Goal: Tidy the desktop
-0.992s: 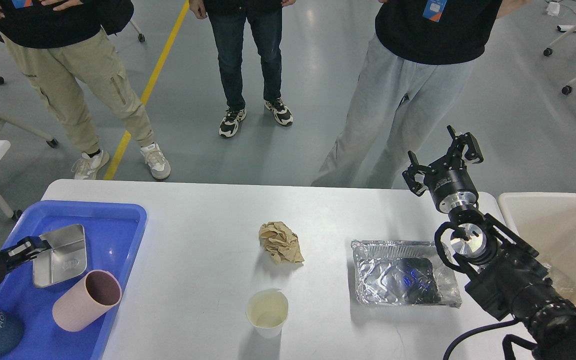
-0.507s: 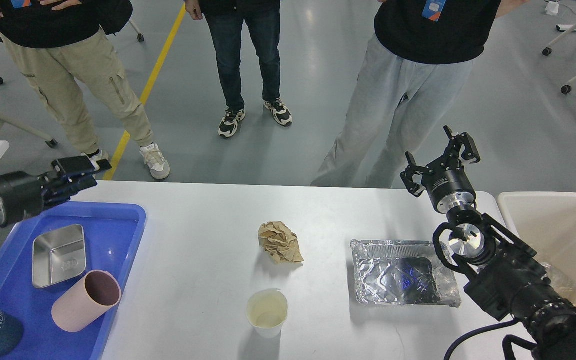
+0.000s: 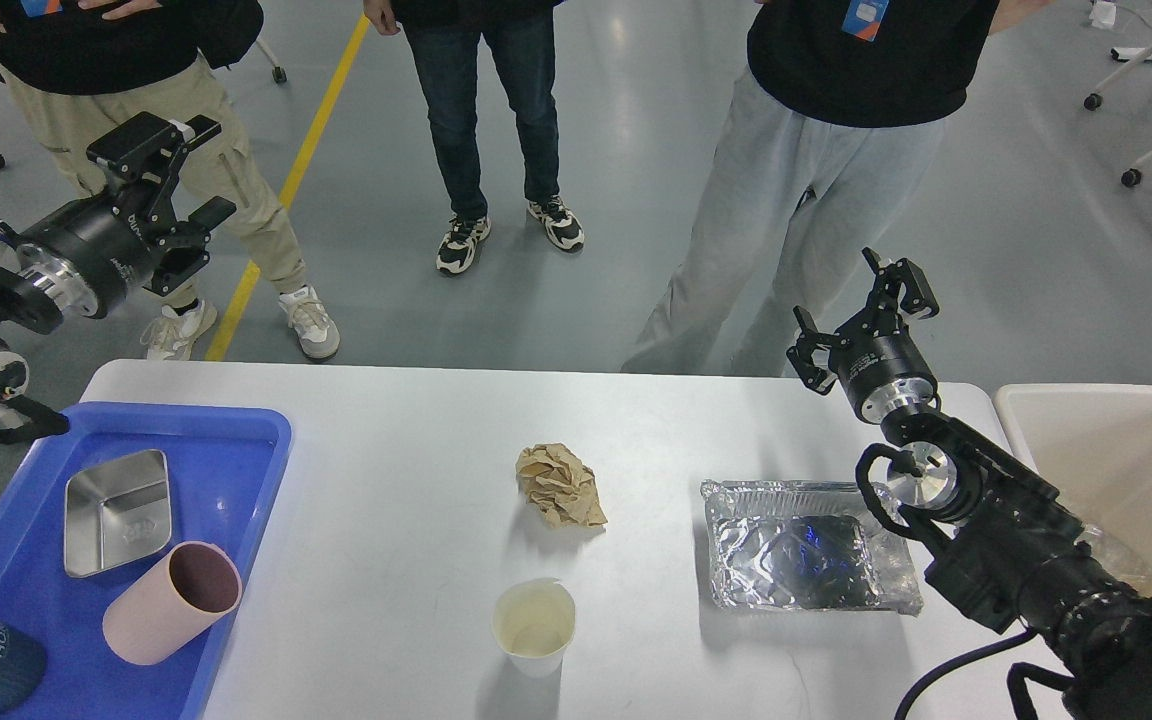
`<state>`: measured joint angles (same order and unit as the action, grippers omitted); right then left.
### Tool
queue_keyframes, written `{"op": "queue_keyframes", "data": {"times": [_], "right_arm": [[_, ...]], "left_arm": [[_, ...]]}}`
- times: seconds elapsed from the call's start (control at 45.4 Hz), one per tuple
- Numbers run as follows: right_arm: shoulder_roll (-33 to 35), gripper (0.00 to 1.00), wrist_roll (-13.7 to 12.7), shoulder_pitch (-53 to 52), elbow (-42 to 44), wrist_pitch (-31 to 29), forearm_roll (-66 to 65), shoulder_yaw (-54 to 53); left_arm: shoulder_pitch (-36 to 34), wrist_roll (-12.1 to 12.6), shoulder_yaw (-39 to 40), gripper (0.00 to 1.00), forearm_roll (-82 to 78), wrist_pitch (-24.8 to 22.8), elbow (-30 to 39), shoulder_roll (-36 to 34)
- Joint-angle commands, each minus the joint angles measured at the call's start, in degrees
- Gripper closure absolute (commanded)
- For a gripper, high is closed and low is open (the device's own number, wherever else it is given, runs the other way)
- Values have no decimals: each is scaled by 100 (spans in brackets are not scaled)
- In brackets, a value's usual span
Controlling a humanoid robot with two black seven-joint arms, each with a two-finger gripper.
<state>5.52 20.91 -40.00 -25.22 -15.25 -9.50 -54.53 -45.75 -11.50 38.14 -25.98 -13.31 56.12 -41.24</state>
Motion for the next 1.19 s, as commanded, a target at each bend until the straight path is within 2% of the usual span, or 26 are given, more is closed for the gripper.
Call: {"op": "queue_keyframes", "data": {"times": [0.0,0.176,0.309,0.507,0.661,0.881,1.014,1.168], "right_arm": [[37,0,-8,-104,26,31,1,188],[274,0,-17,-262,25,40,1,671],[617,0,-34,-438,17,13,1,1330],[1223,0,-52,-798,-53,-110,1,2710],[1733,0,-60,-1184,-246,-496,-34,3949],[2805,0,1,-1958,-1195,-1182,-789,5830],[3315,0,10,-2240,-1924,-1200,-1755,6446],[3754,0,10,-2257,-2628,-1200,-3012,6666]], "left_arm": [[101,122,343,4,557,21,-575,669],[286,113,414,3,1796,-75,-1287,1398],[435,148,703,3,2702,-119,-1490,1821],[830,210,1547,3,2966,-146,-1560,2023],[1085,227,1917,3,3011,-313,-1560,2015],[1332,579,2171,3,3019,-488,-1569,1997],[1393,597,2207,3,3037,-515,-1569,2014],[1411,597,2207,3,3037,-515,-1569,2015]]}}
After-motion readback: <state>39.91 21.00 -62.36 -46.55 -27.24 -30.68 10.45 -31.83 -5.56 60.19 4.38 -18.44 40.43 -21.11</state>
